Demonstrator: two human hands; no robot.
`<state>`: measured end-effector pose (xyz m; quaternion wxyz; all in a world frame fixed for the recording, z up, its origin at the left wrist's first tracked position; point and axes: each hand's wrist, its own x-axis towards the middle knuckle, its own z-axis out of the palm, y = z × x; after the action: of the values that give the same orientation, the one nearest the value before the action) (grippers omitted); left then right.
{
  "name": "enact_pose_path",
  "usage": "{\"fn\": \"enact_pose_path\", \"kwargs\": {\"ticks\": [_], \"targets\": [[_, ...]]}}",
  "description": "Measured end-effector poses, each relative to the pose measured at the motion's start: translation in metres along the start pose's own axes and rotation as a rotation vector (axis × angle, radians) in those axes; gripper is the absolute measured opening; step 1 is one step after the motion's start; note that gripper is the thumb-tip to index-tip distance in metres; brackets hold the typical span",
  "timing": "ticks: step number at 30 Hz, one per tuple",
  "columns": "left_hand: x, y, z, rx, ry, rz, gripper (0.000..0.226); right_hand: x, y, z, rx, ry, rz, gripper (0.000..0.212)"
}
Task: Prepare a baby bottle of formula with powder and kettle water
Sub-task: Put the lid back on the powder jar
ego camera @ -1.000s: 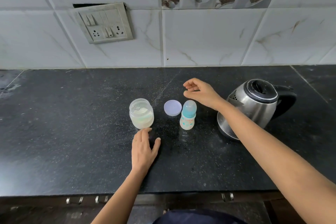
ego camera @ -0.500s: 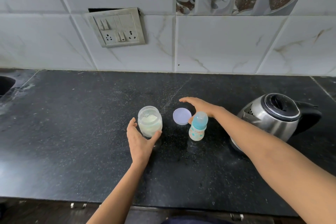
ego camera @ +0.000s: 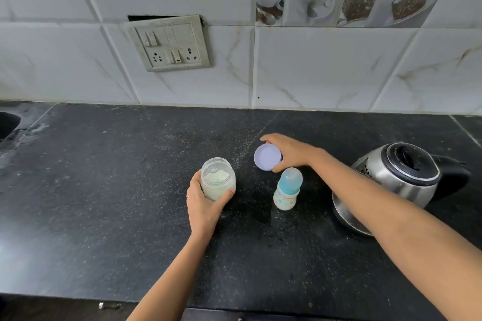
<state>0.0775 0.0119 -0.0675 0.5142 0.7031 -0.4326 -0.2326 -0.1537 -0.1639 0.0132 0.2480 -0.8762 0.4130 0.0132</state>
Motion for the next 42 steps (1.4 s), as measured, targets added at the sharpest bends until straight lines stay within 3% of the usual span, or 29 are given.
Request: {"fn": "enact_pose_path", "kwargs": {"ticks": [3, 7, 16, 19, 27, 31, 36, 42], "targets": [[0.001, 0.003, 0.003, 0.015, -0.022, 0.008, 0.082, 0.013, -0.033, -0.032, -0.323, -0.064, -0.133, 0.096], [-0.001, 0.007, 0.007, -0.002, -0.043, 0.011, 0.081, 0.028, -0.092, -0.044, -0.499, -0.158, -0.318, 0.094], [0.0, 0.01, 0.001, -0.014, -0.098, 0.046, 0.087, 0.04, -0.151, -0.02, -0.256, -0.315, -0.408, 0.077], [0.002, 0.011, 0.001, -0.01, -0.108, 0.092, 0.075, 0.037, -0.157, -0.013, -0.275, -0.324, -0.406, 0.064], [0.003, 0.007, 0.003, 0.028, -0.092, 0.061, 0.068, 0.028, -0.161, 0.007, -0.442, -0.167, -0.306, 0.055], [0.0, 0.011, 0.004, -0.017, -0.054, 0.021, 0.067, 0.025, -0.161, 0.014, -0.383, -0.16, -0.283, 0.057], [-0.001, 0.014, -0.001, -0.046, -0.051, 0.006, 0.078, 0.023, -0.158, 0.006, -0.237, -0.228, -0.352, 0.06], [0.009, 0.01, -0.005, 0.007, -0.112, 0.022, 0.071, 0.028, -0.158, -0.001, -0.365, -0.351, -0.57, 0.048]]}}
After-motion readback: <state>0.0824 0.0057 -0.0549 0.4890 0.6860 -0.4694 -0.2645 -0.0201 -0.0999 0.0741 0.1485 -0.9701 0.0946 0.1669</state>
